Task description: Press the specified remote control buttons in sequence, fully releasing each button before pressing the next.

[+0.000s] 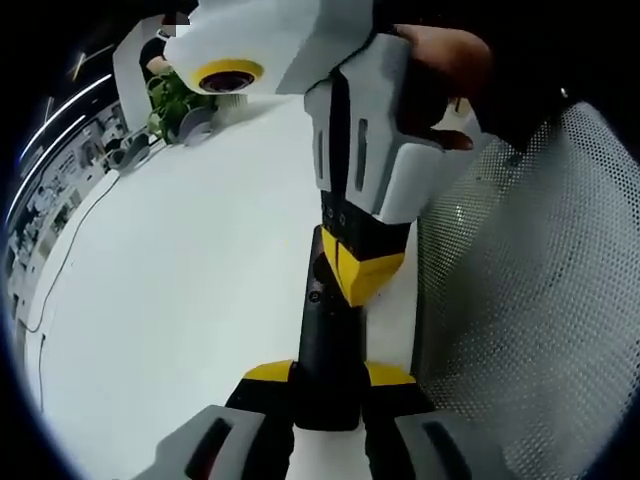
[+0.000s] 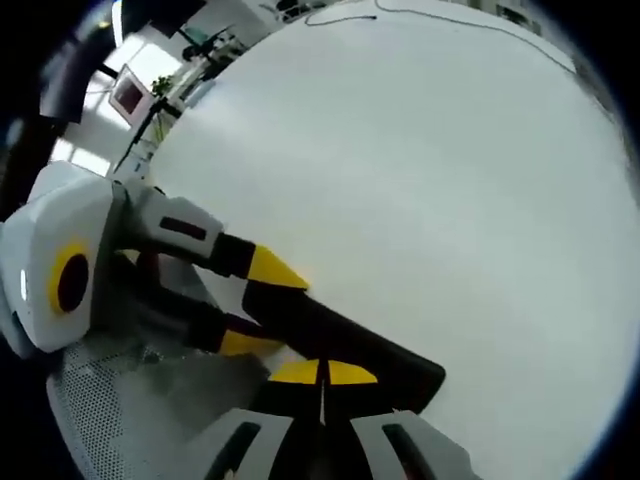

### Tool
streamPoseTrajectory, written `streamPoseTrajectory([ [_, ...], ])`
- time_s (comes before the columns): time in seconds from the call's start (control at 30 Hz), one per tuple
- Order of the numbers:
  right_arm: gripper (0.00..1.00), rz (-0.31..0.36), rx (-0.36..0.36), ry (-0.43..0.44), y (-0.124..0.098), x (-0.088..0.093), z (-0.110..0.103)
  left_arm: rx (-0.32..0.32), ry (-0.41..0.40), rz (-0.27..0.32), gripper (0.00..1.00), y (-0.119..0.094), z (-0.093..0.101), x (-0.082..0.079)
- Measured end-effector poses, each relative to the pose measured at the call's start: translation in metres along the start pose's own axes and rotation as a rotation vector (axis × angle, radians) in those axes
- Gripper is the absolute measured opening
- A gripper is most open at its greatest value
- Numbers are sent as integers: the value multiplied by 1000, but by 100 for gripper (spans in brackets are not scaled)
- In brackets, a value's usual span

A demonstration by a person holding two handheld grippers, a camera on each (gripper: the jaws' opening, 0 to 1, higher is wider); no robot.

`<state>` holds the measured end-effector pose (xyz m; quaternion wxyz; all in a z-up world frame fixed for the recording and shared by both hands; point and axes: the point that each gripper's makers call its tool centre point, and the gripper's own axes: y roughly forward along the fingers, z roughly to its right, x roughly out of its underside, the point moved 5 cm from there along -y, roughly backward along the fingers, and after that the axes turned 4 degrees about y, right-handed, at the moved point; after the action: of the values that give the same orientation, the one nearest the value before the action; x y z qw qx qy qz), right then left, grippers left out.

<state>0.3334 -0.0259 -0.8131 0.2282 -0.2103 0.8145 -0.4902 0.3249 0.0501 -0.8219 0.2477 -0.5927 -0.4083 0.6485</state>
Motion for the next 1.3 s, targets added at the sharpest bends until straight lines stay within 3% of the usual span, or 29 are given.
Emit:
streamPoseTrajectory([
  [0.2, 0, 0, 16, -22, 0, 1, -1, 4, 6, -5, 25, 0, 0, 0],
  [0.43, 0, 10, -14, 25, -1, 1, 0, 4, 9, -6, 25, 0, -1, 0],
  [0.87, 0, -7, 28, -43, 0, 0, -2, 5, 8, -6, 25, 0, -1, -1],
  [1.0, 0, -6, 2, 16, -2, -1, -1, 5, 8, -4, 25, 0, -1, 0],
  [1.3, 0, 128, -14, 4, -13, -17, -3, 5, 8, -1, 25, 0, -1, -1],
])
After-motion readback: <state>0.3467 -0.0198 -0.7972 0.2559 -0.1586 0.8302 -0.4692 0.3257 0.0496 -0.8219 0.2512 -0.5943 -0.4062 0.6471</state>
